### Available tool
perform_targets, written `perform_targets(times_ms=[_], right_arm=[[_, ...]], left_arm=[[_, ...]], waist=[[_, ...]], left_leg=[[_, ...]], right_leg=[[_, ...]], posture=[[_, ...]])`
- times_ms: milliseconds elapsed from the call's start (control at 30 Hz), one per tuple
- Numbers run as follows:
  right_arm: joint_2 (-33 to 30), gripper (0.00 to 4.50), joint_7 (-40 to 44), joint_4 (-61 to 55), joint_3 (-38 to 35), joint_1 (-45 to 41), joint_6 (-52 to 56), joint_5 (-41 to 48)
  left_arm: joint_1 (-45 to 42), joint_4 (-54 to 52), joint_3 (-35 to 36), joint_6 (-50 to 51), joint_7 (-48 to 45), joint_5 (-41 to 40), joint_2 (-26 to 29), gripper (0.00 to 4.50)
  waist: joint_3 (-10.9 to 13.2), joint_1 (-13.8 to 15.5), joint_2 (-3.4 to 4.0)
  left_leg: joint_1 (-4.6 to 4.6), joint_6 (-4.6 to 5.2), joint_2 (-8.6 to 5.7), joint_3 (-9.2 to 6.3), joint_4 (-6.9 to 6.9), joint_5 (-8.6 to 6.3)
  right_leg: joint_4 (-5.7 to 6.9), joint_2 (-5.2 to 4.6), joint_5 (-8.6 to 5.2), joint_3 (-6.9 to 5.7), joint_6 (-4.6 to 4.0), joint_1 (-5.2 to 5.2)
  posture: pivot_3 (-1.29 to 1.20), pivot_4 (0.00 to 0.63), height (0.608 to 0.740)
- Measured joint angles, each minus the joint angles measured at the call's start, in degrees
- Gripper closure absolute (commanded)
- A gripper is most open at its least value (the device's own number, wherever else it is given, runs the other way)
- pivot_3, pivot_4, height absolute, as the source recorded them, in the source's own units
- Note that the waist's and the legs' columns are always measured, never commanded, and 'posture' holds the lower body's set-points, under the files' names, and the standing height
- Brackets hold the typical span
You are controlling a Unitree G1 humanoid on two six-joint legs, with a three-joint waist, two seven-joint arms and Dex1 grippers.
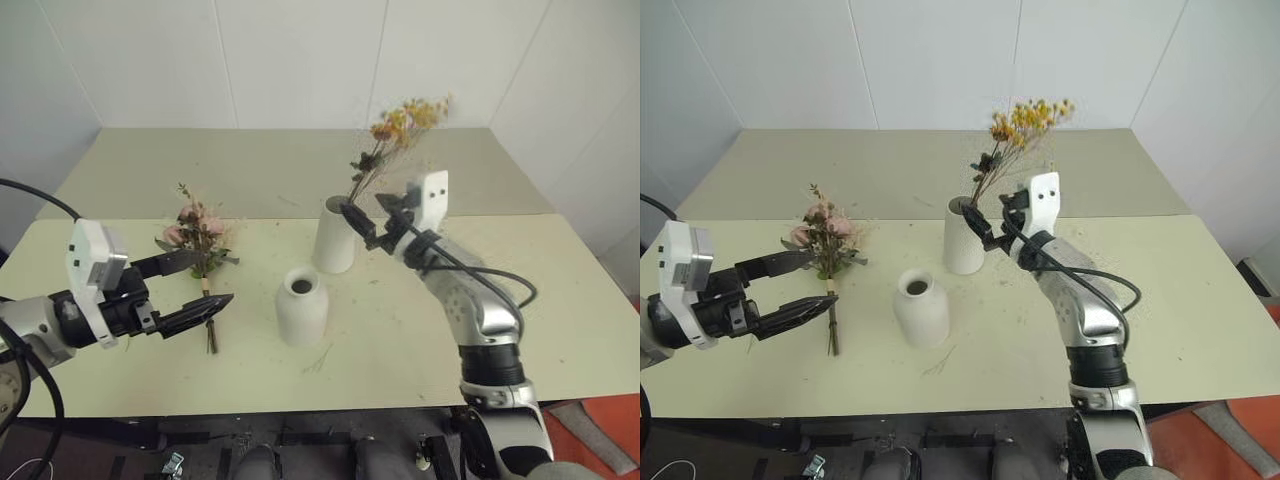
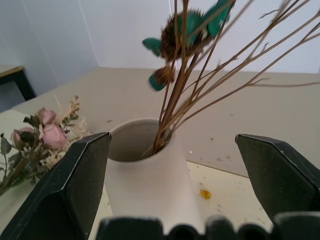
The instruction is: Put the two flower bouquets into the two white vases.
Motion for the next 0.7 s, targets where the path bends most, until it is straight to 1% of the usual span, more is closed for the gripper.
perform_targets(times_ms=[100, 267, 300, 367, 433, 467, 533, 633, 667, 700], right_arm=[[-3.12, 0.03, 2.92, -3.03, 0.35, 0.98, 0.19, 0.02], [-6.74, 0.03, 7.62, -4.72, 2.32, 1.33, 1.01, 0.09], [-7.98, 0.03, 9.11, -5.28, 2.80, 1.79, 1.04, 0.10], [-12.95, 0.03, 13.64, -6.97, 4.12, 3.82, 1.17, 0.45], [-17.42, 0.03, 18.44, -8.03, 4.45, 5.83, 1.29, 1.28], [-19.67, 0.03, 20.96, -8.61, 4.45, 6.78, 1.29, 1.96], [-22.26, 0.03, 24.31, -9.04, 4.29, 7.35, 1.29, 2.64], [-24.70, 0.03, 27.89, -9.31, 3.98, 7.26, 1.24, 3.97], [-25.27, 0.03, 28.82, -9.33, 3.94, 7.24, 1.20, 4.07], [-25.80, 0.03, 29.55, -9.02, 3.94, 7.03, 1.17, 4.11]], left_arm=[[-0.01, 0.01, -0.01, 0.01, 0.06, 0.02, 0.00, 0.00], [-0.11, 0.03, -0.04, 0.09, 0.22, 0.02, 0.06, 0.00], [-0.16, -0.06, -0.07, 0.51, 0.71, 0.02, 0.21, 0.00], [0.30, -0.35, -0.04, 3.39, 3.28, 0.06, 1.58, 0.00], [0.28, -0.35, -0.15, 9.19, 8.10, 0.02, 4.12, 0.00], [-0.79, 0.09, -0.89, 13.76, 11.50, -0.27, 6.07, 0.00], [-3.99, 1.64, -2.59, 21.13, 16.55, -1.51, 7.75, 0.00], [-11.41, 5.49, -5.87, 32.89, 23.33, -4.02, 8.08, 0.00], [-14.95, 7.43, -7.34, 37.13, 25.53, -4.23, 7.51, 0.00], [-19.83, 10.06, -8.93, 42.10, 28.46, -3.67, 5.68, 0.00]], waist=[[0.00, -0.30, 0.00], [0.00, -0.07, 0.00], [0.00, 0.01, 0.00], [0.00, 0.35, -0.01], [0.01, 0.58, -0.02], [0.01, 0.59, -0.03], [0.02, 0.46, -0.03], [0.02, 0.27, -0.04], [0.02, 0.20, -0.04], [0.02, 0.19, -0.04]], left_leg=[[0.10, 0.00, 0.01, 0.03, -0.04, 0.00], [0.13, 0.00, 0.01, 0.03, -0.05, 0.00], [0.11, 0.00, 0.01, 0.03, -0.05, 0.00], [0.08, 0.00, 0.00, 0.00, -0.05, 0.00], [0.09, 0.00, -0.01, 0.00, -0.04, 0.00], [0.12, 0.01, -0.02, -0.01, -0.04, 0.00], [0.21, 0.01, -0.02, -0.01, -0.04, 0.00], [0.24, 0.01, -0.02, -0.05, -0.04, 0.00], [0.24, 0.01, -0.02, -0.04, -0.04, 0.00], [0.24, 0.00, -0.04, -0.06, -0.04, 0.00]], right_leg=[[0.00, 0.03, -0.01, 0.06, -0.01, 0.04], [-0.01, 0.03, -0.02, 0.05, -0.01, 0.09], [-0.02, 0.03, -0.02, 0.05, -0.01, 0.08], [-0.10, 0.00, -0.03, 0.00, 0.01, 0.10], [-0.12, -0.02, -0.03, 0.00, 0.01, 0.14], [-0.09, -0.02, -0.03, 0.00, 0.02, 0.16], [-0.05, -0.01, -0.04, 0.01, 0.03, 0.22], [-0.01, 0.03, -0.05, 0.01, 0.04, 0.23], [0.01, 0.04, -0.04, 0.01, 0.04, 0.22], [0.00, 0.03, -0.04, 0.01, 0.04, 0.23]], posture=[[0.00, 0.150, 0.740], [0.00, 0.150, 0.740], [0.00, 0.150, 0.740], [0.00, 0.150, 0.740], [0.00, 0.150, 0.740], [0.00, 0.150, 0.740], [0.00, 0.150, 0.740], [0.00, 0.150, 0.740], [0.00, 0.150, 0.740], [0.00, 0.150, 0.740]])
